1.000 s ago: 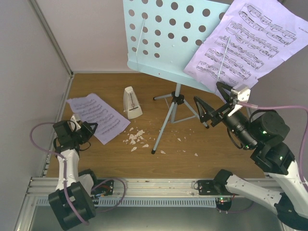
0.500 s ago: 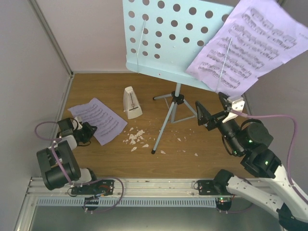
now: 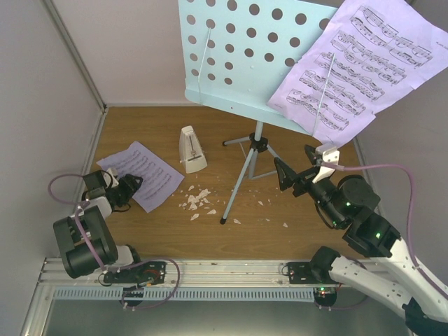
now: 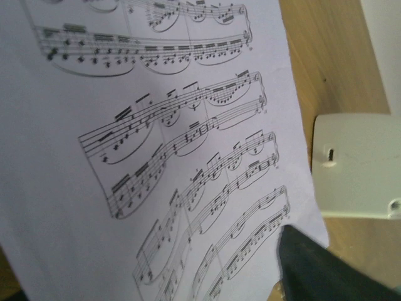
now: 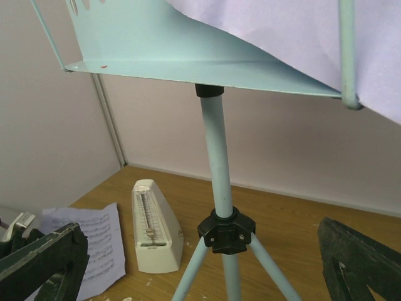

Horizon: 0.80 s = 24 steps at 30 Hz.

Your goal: Pack up the instrument practice props

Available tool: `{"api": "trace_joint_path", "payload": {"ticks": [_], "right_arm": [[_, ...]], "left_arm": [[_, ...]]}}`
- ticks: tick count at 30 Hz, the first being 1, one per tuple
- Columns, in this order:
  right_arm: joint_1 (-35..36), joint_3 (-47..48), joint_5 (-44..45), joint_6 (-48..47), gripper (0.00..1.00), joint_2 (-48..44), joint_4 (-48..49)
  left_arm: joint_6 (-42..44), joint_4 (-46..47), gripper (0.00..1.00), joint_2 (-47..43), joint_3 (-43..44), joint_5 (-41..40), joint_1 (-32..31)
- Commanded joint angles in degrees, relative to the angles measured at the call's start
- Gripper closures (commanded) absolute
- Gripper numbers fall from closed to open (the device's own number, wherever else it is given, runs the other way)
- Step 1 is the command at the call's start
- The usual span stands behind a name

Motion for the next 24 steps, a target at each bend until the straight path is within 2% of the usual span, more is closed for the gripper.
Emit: {"api": "trace_joint_path", "payload": {"ticks": [1, 3, 8, 12, 14, 18, 22, 24], "right_arm": [[0.3, 0.5, 0.4, 2.5, 0.0, 0.1, -1.9], [0.3, -0.9, 0.7, 3.6, 0.0, 0.3, -3.0], [0.3, -7.0, 3.1, 7.9, 0.0, 1.3, -4.3], [-2.6, -11.8, 1.9, 11.6, 0.0, 5.6, -4.7], [-7.6, -12.7, -2.8, 12.7, 0.0, 7.8, -4.4], [-22.7, -15.3, -17.8, 13.6, 0.0, 7.8, -0.6], [-34.7, -14.8, -23.5, 14.2, 0.0, 8.4, -0.7], [-40.9, -13.9, -25.9, 15.1, 0.0, 8.5, -0.3]], "left_arm": [[1.4, -2.9, 0.07, -5.2, 2.4, -8.1, 0.5], [1.3, -5.2, 0.01, -7.9, 2.5, -13.6, 0.5], [0.2, -8.7, 0.01, -15.2, 1.9, -25.2, 0.8], [-0.2, -9.8, 0.01, -20.2, 1.5, -29.0, 1.8], [0.2, -10.7, 0.01, -22.2, 2.2, -30.3, 1.9], [1.8, -12.8, 0.01, -24.8, 4.0, -31.4, 1.9], [1.5, -13.7, 0.01, -25.9, 4.6, -28.2, 1.9], [2.3, -12.5, 0.01, -26.9, 5.1, -22.2, 1.9]]}}
